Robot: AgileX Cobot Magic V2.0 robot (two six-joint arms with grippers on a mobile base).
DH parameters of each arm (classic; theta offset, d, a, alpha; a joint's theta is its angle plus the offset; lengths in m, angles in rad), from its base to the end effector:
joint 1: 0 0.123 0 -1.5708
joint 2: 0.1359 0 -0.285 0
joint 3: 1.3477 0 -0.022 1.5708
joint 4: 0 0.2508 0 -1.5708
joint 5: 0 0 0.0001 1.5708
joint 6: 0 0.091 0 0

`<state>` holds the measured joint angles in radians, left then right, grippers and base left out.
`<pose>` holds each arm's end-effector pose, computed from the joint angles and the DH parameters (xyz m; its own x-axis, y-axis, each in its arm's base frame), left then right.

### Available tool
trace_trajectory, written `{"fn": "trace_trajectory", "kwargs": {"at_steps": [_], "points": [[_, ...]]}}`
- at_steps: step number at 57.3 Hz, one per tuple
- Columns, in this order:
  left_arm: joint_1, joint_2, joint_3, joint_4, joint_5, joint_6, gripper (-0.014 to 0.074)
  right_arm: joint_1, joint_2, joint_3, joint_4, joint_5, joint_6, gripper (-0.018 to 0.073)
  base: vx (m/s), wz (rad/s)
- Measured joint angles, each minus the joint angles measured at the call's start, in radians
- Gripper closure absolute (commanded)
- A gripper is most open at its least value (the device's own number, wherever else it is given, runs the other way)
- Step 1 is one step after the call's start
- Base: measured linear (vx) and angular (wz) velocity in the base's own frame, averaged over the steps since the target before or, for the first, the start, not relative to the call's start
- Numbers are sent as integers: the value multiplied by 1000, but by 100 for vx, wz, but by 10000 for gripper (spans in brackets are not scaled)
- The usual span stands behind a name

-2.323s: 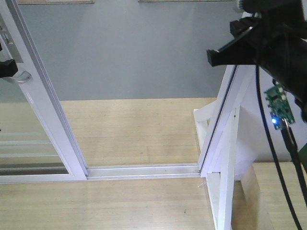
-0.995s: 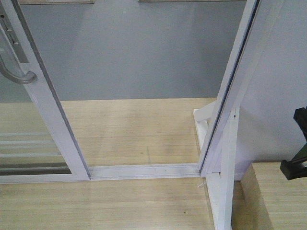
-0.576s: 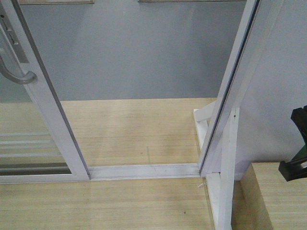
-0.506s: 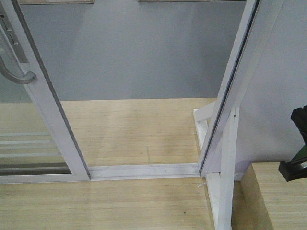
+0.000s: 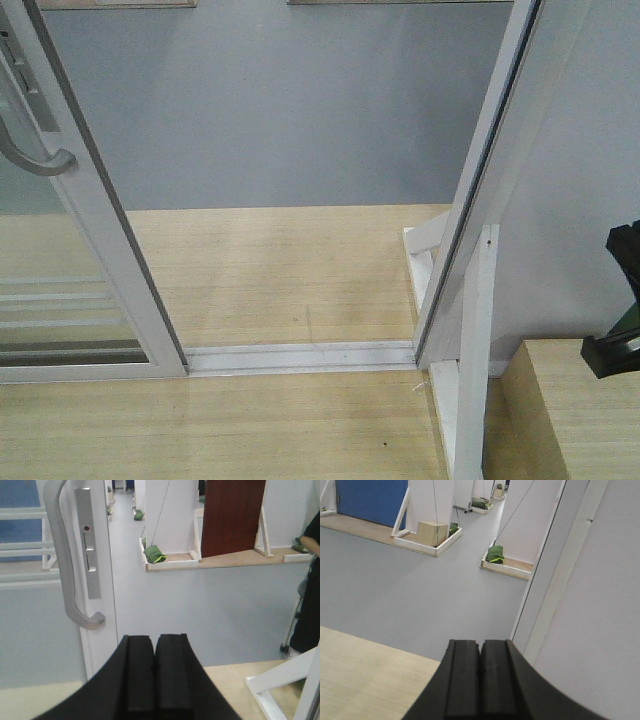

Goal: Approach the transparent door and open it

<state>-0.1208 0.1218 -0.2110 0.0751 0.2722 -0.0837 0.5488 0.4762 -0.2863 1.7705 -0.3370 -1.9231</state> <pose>0.0578 -0.0052 0.2526 -0.0954 0.0001 -0.9954 0.0995 0.9950 -0.0094 0.1035 0.0288 0.2682 -0.1136 -0.2253 -0.9676 -0.2394 0.9514 -0.1934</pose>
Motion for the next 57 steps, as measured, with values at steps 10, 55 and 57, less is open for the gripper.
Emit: {"fn": "trace_trajectory", "kwargs": {"at_steps": [10,55,57], "points": [[-4,-112,184,-8,-100,-3,603,0,0,0,0,0,0,561,0,0],[-5,-132,242,-19,-32,-4,603,0,0,0,0,0,0,561,0,0],[-5,-132,242,-19,-32,-4,603,0,0,0,0,0,0,561,0,0]]}}
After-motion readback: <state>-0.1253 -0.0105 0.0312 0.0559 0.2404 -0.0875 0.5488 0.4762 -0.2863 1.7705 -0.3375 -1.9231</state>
